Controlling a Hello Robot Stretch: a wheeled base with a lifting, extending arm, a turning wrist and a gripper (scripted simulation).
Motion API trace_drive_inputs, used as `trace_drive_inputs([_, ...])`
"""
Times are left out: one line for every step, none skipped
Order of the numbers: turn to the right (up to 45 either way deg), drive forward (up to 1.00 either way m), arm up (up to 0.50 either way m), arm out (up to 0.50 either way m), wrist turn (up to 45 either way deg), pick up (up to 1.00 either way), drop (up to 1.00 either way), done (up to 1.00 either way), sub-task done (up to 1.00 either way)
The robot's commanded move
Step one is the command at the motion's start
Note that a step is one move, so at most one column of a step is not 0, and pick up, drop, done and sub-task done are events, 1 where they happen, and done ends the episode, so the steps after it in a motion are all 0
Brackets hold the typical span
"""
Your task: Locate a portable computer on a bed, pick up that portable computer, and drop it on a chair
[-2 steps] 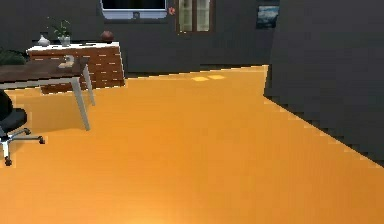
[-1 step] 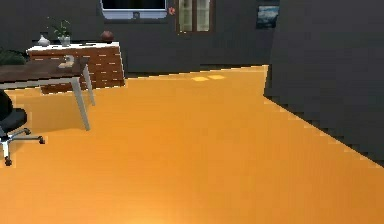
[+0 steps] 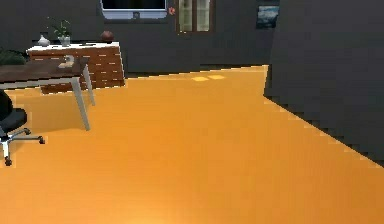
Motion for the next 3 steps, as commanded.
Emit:
trace_drive_inputs([0.0, 0.0, -0.3, 0.0, 0.0, 0.0, 0.0, 0.0, 0.0])
trace_drive_inputs([0.0, 0.0, 0.0, 0.0, 0.0, 1.0, 0.0, 0.0, 0.0])
trace_drive_inputs([0.0, 0.0, 0.1, 0.0, 0.0, 0.0, 0.0, 0.0, 0.0])
